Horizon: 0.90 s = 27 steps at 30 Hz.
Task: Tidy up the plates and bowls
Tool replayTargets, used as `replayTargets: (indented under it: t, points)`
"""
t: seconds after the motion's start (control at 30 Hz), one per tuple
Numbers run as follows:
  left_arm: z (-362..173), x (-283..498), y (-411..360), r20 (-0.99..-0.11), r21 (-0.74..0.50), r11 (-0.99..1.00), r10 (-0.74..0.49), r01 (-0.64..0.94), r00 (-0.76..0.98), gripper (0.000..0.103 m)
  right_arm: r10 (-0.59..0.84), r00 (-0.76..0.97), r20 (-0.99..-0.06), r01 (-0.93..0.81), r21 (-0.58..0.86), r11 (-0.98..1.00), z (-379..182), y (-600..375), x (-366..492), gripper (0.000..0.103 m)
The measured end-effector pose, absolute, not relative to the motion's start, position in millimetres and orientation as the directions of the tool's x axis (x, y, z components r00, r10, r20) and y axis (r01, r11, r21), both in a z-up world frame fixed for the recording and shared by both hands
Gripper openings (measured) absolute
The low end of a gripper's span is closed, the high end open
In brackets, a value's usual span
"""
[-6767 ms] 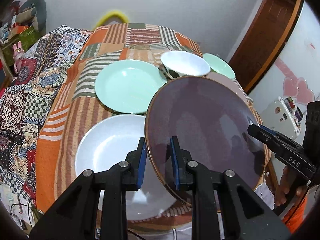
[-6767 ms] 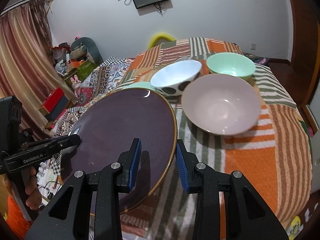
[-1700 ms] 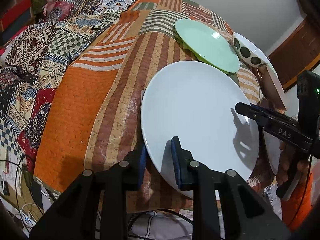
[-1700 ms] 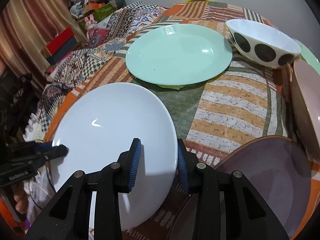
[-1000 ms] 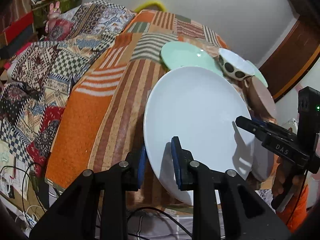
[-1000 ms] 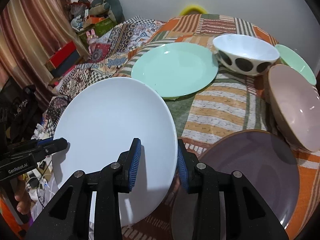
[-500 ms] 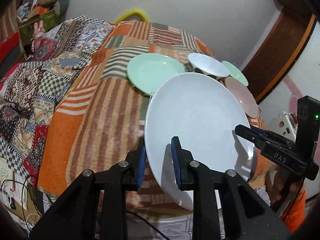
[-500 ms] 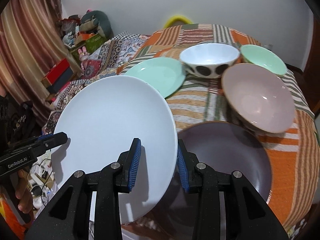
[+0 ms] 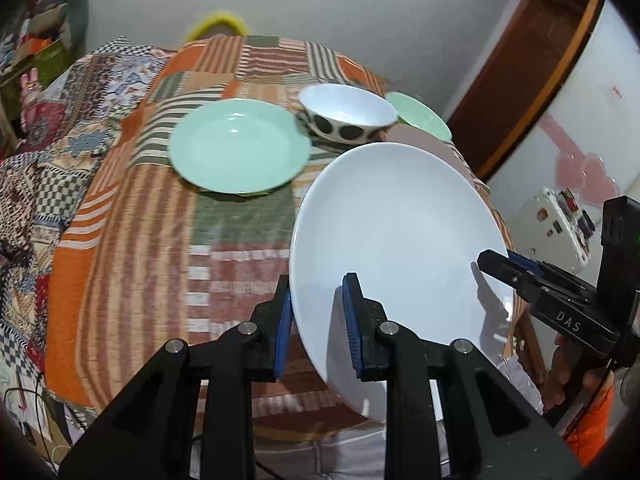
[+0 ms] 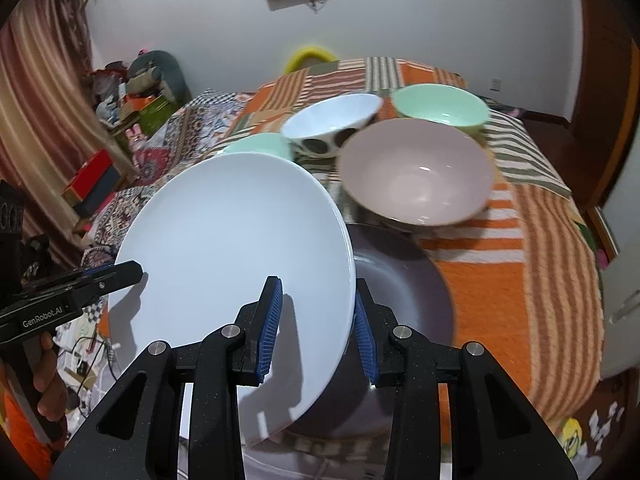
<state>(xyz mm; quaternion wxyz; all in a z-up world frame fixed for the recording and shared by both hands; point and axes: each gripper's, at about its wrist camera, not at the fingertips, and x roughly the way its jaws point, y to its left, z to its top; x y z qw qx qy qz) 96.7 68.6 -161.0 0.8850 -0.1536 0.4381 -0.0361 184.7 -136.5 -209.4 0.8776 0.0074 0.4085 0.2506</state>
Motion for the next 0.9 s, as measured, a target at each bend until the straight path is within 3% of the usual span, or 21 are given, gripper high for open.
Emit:
replayTargets:
  t: [0.9]
  points:
    - [-209, 127, 21, -0.843, -0.283, 0.958, -0.230, -0.038, 0.487, 0.024, 0.413, 0.479, -0.775, -0.310, 0.290, 0.905, -253, -188, 183, 0.032]
